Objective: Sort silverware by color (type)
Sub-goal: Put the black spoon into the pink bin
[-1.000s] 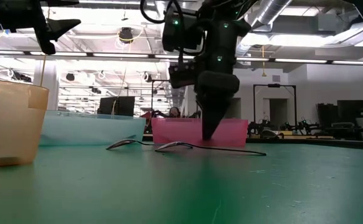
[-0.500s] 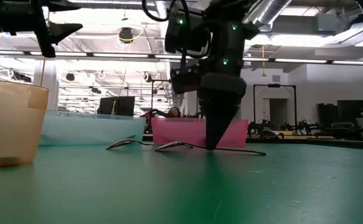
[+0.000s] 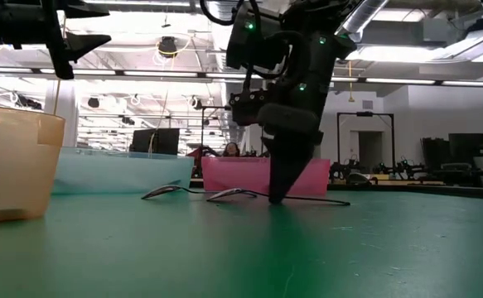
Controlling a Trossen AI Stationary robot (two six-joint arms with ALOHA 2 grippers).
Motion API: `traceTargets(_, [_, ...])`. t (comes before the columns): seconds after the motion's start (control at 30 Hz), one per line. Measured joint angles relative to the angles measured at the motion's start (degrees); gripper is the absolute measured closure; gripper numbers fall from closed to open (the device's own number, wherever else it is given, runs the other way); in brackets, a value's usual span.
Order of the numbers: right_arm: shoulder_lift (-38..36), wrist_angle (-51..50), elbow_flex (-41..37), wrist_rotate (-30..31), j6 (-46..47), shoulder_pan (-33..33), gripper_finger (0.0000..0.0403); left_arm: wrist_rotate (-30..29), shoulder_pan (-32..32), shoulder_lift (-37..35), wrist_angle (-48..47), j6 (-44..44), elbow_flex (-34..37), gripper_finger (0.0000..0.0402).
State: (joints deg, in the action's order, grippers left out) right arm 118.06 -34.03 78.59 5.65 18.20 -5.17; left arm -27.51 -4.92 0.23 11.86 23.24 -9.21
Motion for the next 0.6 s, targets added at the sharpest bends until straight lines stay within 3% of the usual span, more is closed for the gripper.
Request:
traceTargets(0.27, [0.08, 0.43, -0.02, 0.92, 1.03, -0.07, 0.0385, -0.15, 0.0, 0.0, -0.09, 0.05, 0.0, 0.0183])
traceTargets(0.6, [0.15, 0.5, -0.07, 2.97, 4.76, -1.74, 0.0396, -0.13, 0.0, 0.0, -0.5, 0.15, -0.02, 0.0183])
